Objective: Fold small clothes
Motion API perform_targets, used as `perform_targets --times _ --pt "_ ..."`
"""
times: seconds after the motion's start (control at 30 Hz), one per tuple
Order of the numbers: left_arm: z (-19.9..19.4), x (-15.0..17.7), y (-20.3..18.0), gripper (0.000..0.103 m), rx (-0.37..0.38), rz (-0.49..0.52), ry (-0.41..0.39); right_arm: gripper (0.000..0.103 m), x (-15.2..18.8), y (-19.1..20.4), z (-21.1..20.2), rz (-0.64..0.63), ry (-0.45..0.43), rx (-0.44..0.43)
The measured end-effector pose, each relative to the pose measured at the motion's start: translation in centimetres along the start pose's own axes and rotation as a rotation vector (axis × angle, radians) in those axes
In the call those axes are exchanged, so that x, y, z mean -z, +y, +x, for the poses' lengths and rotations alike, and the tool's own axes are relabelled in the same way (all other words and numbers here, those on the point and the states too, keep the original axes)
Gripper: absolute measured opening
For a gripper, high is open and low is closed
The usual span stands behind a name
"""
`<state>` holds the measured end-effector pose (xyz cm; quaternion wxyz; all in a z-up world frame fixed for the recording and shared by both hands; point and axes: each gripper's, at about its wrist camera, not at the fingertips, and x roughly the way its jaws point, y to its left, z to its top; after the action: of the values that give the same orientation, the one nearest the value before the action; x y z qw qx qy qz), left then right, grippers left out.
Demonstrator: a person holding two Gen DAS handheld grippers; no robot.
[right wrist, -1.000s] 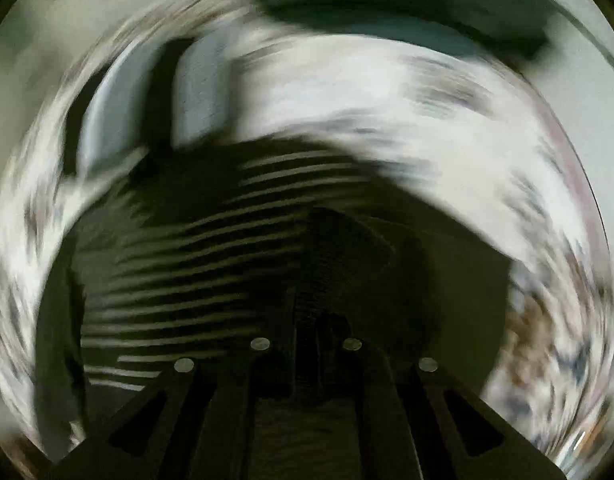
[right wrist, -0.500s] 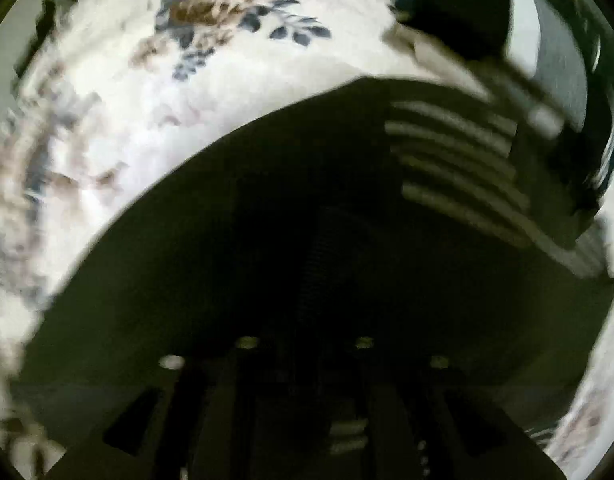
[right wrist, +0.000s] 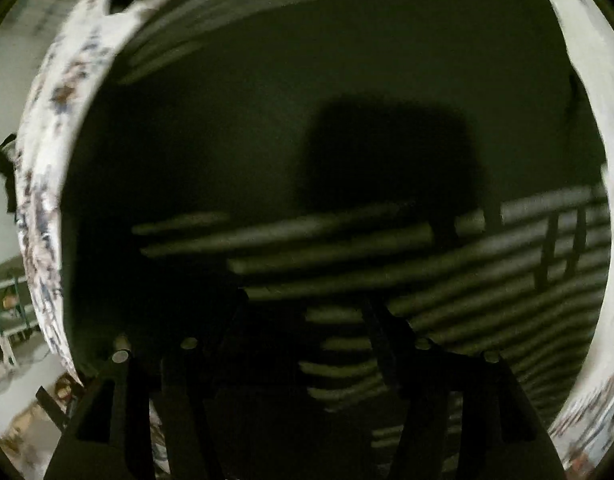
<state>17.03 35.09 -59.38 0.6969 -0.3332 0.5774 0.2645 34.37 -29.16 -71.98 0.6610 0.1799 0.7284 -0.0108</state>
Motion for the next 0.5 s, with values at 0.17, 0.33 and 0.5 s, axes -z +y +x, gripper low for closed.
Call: perform_targets --times 0.17,0.33,0.5 --pt "-6.4 -2.2 -1.5 0.007 0.004 -0.007 -0.166 0.061 1.3 0.9 -0.1 -0.051 -0.021 0.044" --pt "-10.8 -9.8 -2.4 0.007 0.07 0.019 -0.293 0.061 0.6 3.1 -1.1 -0.099 -0.073 0.037" --pt "-11.7 -17.3 -4.3 0.007 0.088 0.085 -0.348 0.061 -2.1 6.1 -2.3 -0.097 -0.143 -0.01"
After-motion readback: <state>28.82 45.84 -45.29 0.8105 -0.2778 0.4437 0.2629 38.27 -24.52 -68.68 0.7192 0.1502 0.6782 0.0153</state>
